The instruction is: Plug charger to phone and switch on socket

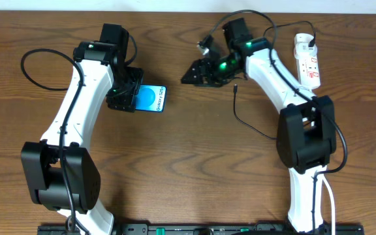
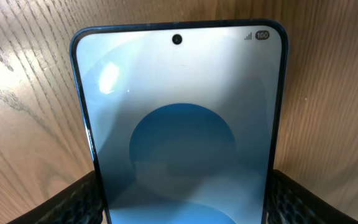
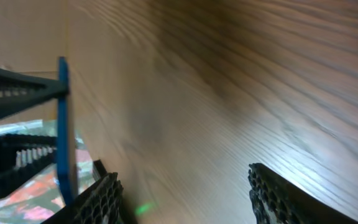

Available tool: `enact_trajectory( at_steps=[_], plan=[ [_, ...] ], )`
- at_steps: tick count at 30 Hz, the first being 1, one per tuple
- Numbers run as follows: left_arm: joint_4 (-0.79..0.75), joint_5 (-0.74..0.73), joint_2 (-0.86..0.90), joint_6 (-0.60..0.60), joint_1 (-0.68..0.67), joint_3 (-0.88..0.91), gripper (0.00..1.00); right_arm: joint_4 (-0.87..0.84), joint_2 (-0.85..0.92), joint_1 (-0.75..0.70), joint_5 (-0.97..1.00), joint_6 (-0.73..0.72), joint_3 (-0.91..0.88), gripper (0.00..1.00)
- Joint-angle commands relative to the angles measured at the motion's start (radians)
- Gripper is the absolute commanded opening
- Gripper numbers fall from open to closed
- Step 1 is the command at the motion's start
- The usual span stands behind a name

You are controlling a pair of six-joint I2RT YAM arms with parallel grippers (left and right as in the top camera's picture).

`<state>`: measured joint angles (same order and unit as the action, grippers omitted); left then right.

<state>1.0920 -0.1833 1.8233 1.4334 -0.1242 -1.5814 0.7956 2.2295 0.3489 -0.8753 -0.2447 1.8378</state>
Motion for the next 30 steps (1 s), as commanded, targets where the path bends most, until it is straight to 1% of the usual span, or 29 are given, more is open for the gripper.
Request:
enact_trajectory(
  at_steps=[1,9,14,18,22,27,28,30],
  plan=[
    [0.002,0.017,-0.013,0.048,0.005,0.007,0.07,-0.037,-0.038,0.038,-0.045,-0.07,0.008,0.64],
    [0.002,0.069,-0.013,0.117,0.005,0.007,0.07,-0.14,-0.038,0.098,-0.044,-0.156,0.008,0.62],
    [0.001,0.068,-0.013,0.171,0.005,0.007,0.07,-0.18,-0.038,0.125,-0.024,-0.213,0.008,0.56],
    [0.0,0.061,-0.013,0.204,0.005,0.007,0.07,-0.204,-0.038,0.154,0.024,-0.282,0.008,0.55],
    [-0.005,0.061,-0.013,0.203,0.005,0.007,0.07,-0.23,-0.038,0.181,0.039,-0.301,0.008,0.54],
    [-0.006,0.064,-0.013,0.206,0.005,0.007,0.07,-0.254,-0.038,0.178,0.031,-0.324,0.008,0.52],
    [-0.006,0.064,-0.013,0.215,0.005,0.007,0.07,-0.254,-0.038,0.179,0.031,-0.324,0.008,0.5],
    [-0.006,0.06,-0.013,0.238,0.005,0.007,0.07,-0.251,-0.038,0.18,0.032,-0.326,0.008,0.44]
  ],
)
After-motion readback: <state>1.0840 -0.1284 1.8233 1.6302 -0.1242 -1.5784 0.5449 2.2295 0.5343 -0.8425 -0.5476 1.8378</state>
